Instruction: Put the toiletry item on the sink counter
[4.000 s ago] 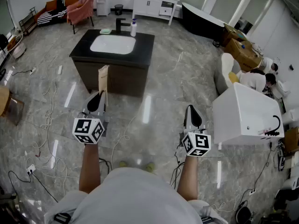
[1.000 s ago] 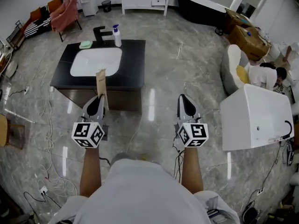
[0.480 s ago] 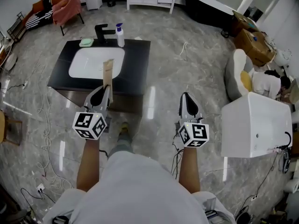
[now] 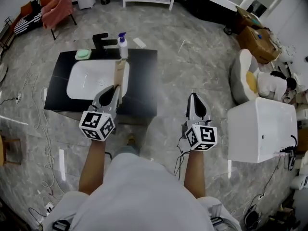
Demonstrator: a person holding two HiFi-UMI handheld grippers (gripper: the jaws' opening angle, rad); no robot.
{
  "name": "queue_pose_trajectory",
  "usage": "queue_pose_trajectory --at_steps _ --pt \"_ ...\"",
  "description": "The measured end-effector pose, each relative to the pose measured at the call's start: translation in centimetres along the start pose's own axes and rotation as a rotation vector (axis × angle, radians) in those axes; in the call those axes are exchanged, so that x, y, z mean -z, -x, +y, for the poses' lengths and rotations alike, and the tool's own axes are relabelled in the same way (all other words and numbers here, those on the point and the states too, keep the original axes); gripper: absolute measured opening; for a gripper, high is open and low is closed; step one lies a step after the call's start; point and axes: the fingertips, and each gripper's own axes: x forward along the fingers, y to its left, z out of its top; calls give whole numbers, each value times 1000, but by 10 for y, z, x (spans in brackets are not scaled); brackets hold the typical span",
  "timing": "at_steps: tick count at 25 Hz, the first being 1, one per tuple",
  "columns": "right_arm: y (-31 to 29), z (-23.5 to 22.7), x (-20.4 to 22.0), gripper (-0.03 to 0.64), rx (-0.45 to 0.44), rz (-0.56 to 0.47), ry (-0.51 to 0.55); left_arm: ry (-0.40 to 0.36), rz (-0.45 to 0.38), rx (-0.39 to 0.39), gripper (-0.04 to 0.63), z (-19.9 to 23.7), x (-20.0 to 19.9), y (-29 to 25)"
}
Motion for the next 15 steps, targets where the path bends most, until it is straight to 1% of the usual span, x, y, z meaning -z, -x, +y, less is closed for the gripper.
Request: queue_pose_trajectory --at_steps 4,8,12,15 --pt "-45 11 1 3 30 12 18 16 11 53 3 36 0 -37" --pt "-78 20 3 3 49 24 30 43 28 87 3 62 6 -64" --pt "-96 23 8 3 60 30 28 78 49 110 3 76 16 -80" --pt "-106 21 10 3 65 39 37 81 64 117 3 79 20 -90"
